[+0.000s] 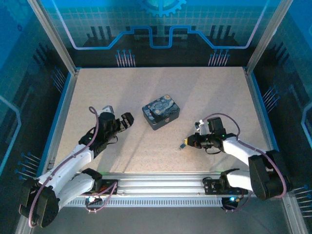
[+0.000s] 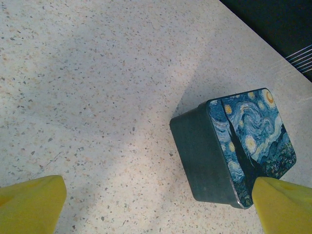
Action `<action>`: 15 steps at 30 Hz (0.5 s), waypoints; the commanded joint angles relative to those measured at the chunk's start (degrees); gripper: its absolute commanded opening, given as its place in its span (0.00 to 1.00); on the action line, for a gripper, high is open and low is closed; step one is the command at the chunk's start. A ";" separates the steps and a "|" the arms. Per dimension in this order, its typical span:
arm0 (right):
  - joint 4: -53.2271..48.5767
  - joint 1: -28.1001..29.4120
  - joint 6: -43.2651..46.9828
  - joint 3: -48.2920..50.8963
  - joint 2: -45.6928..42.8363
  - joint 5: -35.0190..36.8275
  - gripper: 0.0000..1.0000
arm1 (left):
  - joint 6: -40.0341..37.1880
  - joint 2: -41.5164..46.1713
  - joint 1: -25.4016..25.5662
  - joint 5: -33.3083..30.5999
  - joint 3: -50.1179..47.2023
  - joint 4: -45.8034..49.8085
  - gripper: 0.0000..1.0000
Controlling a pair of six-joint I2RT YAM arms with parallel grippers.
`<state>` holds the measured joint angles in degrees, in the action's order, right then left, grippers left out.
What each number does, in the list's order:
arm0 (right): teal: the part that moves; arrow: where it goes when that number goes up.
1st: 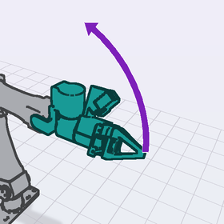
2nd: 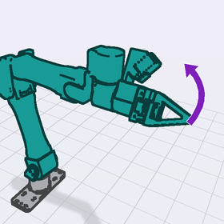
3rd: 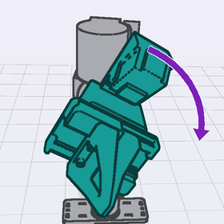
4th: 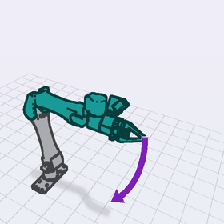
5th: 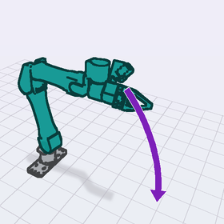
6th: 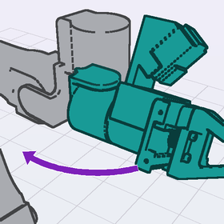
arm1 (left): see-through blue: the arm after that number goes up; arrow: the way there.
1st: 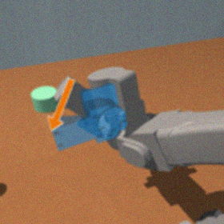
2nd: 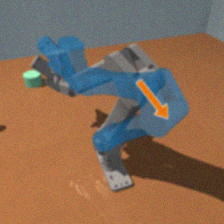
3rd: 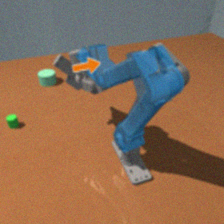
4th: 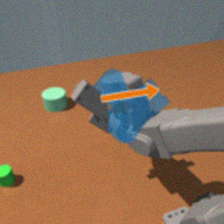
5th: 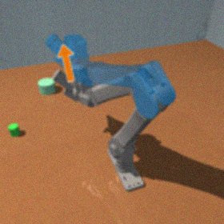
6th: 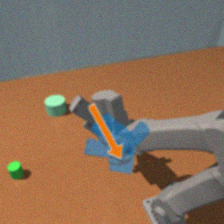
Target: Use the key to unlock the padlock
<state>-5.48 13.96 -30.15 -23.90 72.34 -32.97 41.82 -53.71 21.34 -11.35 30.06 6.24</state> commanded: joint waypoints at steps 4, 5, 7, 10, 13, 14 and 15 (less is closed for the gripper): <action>5.09 0.65 -0.26 -2.17 6.43 -0.41 0.05 | -0.42 -0.85 -0.69 -0.77 0.59 1.41 0.99; 5.27 0.65 -0.07 -2.53 7.47 -0.51 0.05 | -0.30 -1.15 -0.73 -0.75 0.76 1.51 0.99; 5.56 0.49 0.44 -3.35 9.73 -0.93 0.06 | -0.01 -1.98 -0.78 -0.48 1.17 1.59 0.99; 6.00 0.04 1.03 -4.39 12.42 -1.33 0.08 | 0.19 -3.45 -0.78 0.32 1.96 1.80 0.99; 6.59 -0.41 1.32 -5.08 14.09 -1.22 0.11 | 0.19 -5.09 -0.85 0.87 2.75 2.03 0.99; 6.69 -0.49 1.32 -5.19 14.36 -1.00 0.13 | 0.24 -5.54 -0.86 0.98 3.01 2.12 0.99; 6.93 -0.67 1.28 -5.36 14.57 -0.97 0.14 | 0.23 -6.06 -0.86 1.22 3.36 2.22 0.99</action>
<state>0.93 13.82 -29.85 -28.32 85.76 -34.04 41.91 -58.85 21.10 -11.07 30.96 7.40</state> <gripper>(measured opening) 0.132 0.989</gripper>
